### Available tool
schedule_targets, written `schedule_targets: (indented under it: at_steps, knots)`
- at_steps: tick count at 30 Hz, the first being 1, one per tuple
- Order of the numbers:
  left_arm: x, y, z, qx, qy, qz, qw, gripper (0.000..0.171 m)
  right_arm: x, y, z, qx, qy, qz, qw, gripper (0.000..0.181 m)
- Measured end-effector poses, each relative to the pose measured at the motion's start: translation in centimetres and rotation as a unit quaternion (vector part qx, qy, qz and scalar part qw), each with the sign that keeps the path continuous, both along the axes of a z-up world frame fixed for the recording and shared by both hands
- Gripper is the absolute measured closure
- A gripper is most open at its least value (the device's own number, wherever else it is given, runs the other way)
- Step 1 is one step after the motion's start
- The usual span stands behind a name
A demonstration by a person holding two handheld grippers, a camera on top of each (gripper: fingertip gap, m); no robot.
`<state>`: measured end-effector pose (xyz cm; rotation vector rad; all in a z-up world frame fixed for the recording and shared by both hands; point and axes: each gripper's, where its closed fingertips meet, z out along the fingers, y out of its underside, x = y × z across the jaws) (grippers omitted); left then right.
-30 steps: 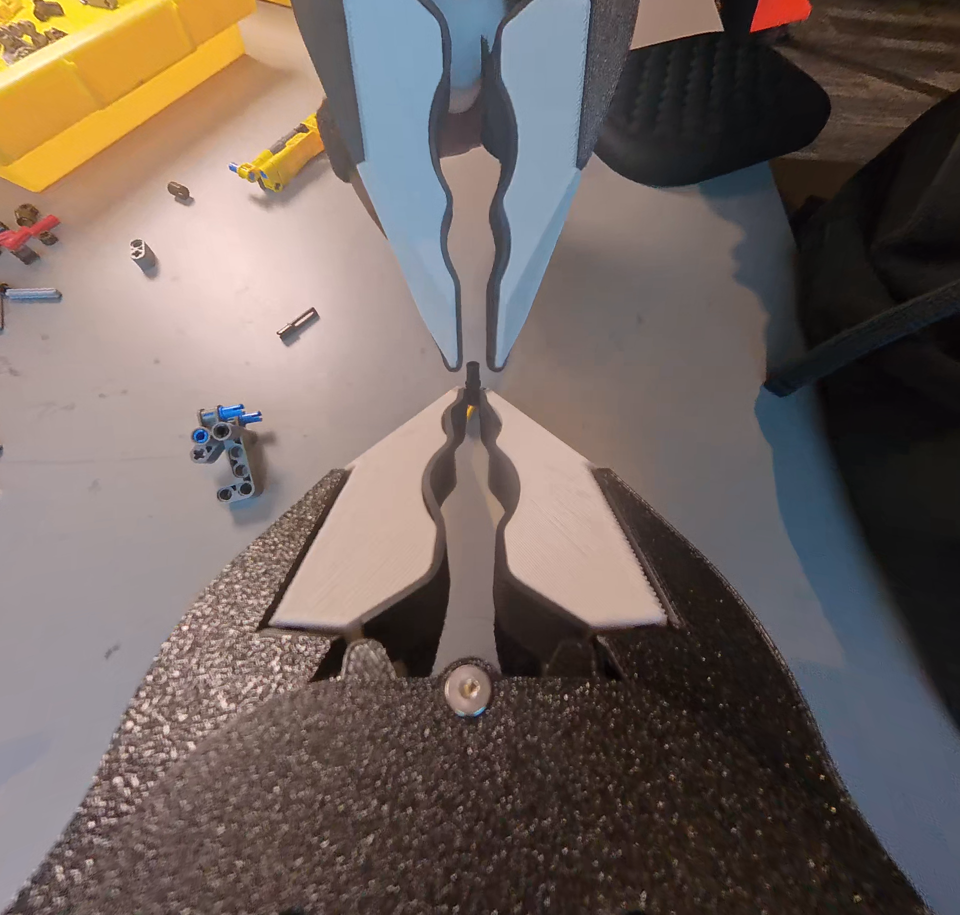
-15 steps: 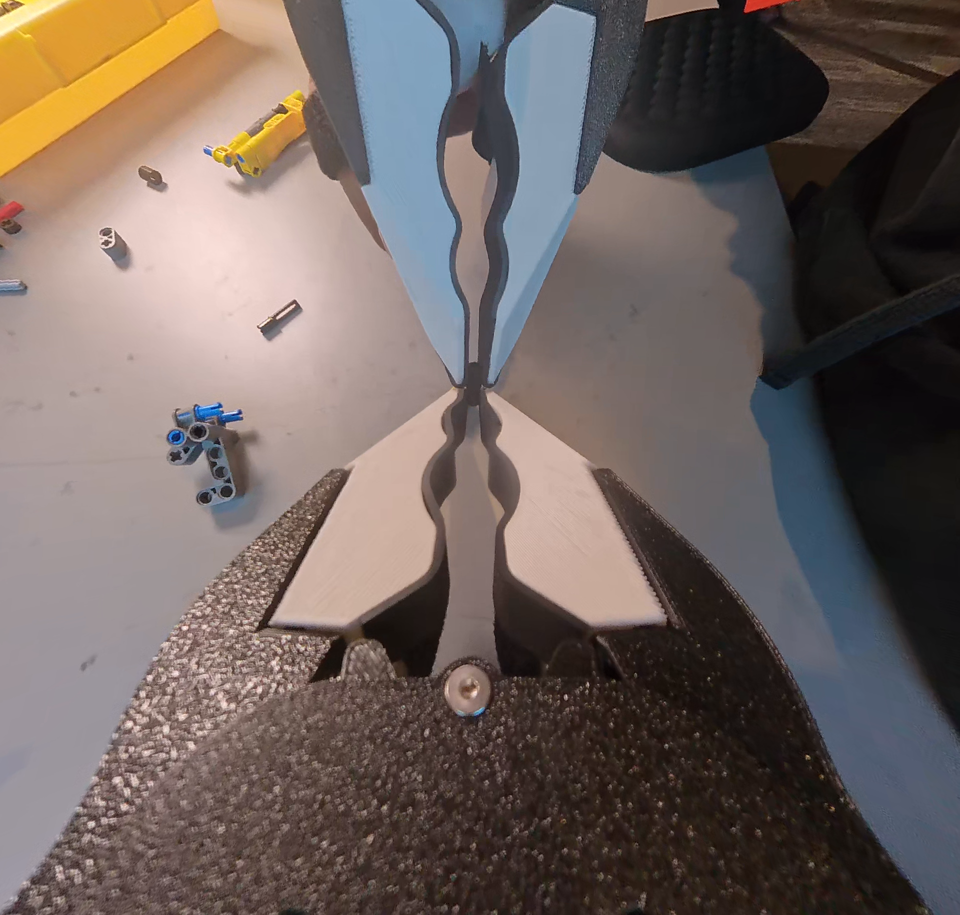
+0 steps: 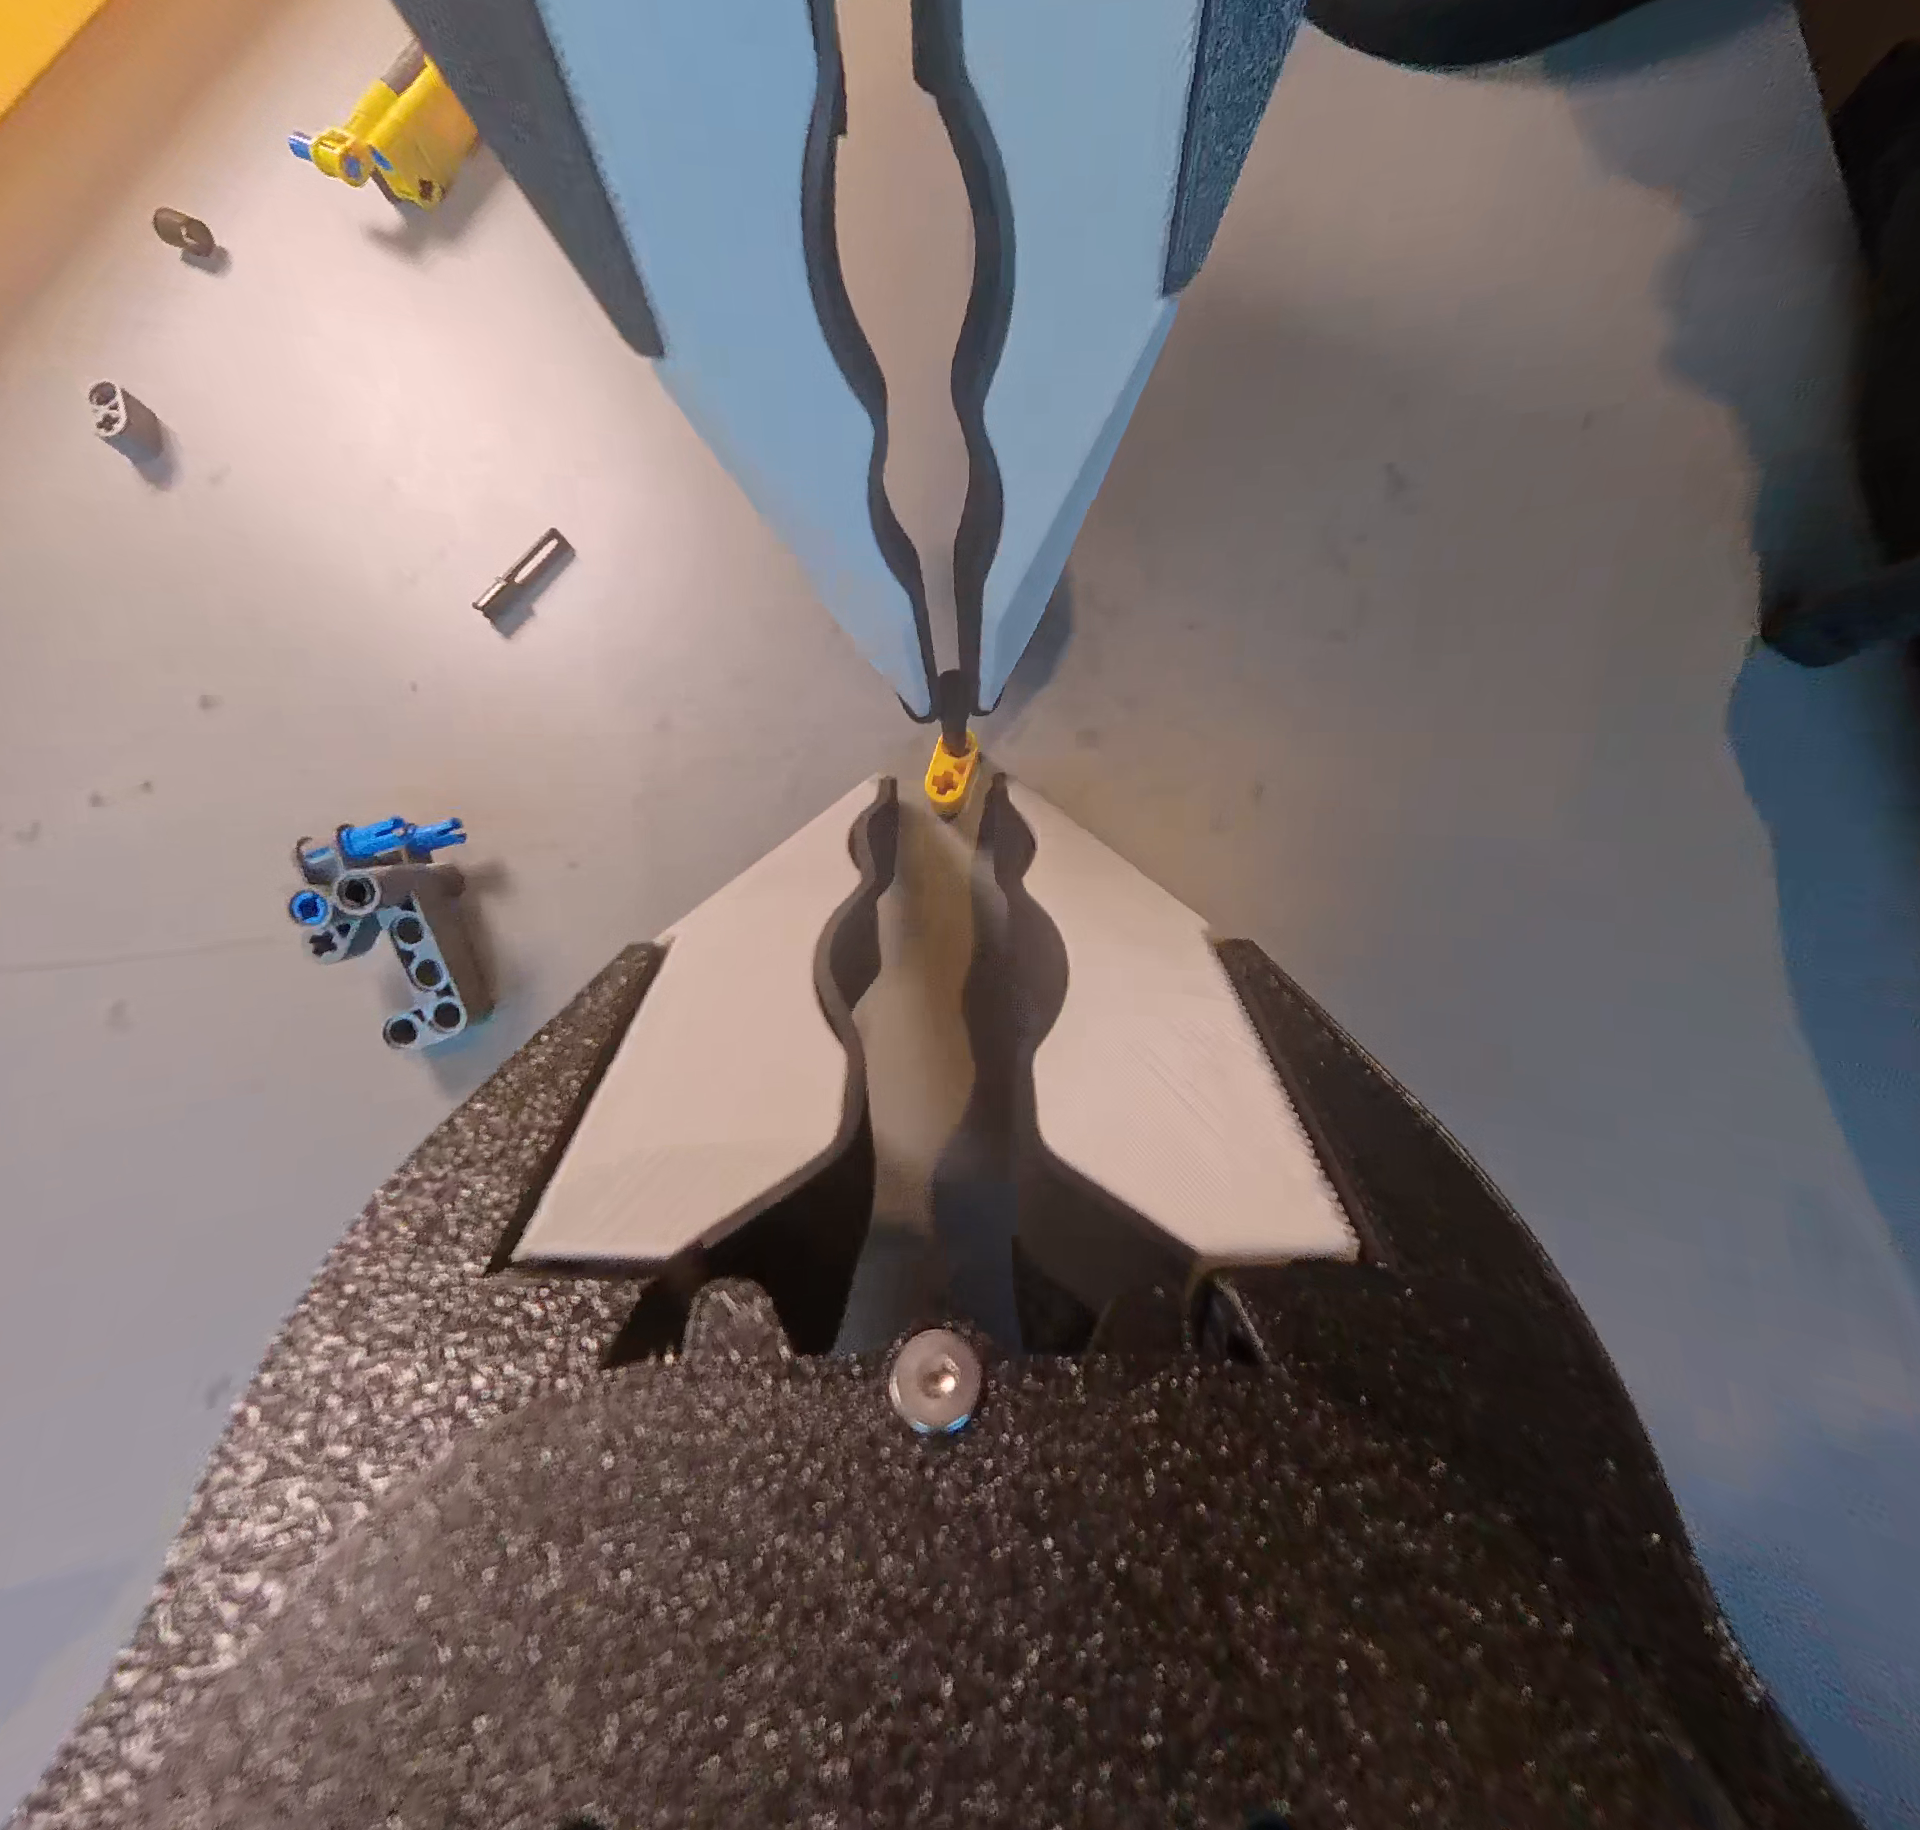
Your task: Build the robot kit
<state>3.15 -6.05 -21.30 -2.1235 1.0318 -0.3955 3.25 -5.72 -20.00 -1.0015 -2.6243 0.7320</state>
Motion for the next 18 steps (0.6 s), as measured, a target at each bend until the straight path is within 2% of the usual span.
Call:
schedule_targets:
  at_steps: [3,12,18]
  knots:
    - [0.41,0.03,-0.08,-0.003,-0.009,0.0,1.0,0.165,0.06,0.1,-0.25,0.02,-0.01,0.01,1.0,0.177]
    - [0.28,0.0,-0.1,-0.018,-0.026,0.019,0.999,0.166,-0.01,-0.06,-0.24,0.068,-0.044,0.042,0.996,0.178]
    - [0.22,0.01,-0.12,-0.024,-0.032,0.031,0.999,0.165,-0.14,-0.15,-0.84,0.067,-0.079,0.045,0.994,0.178]
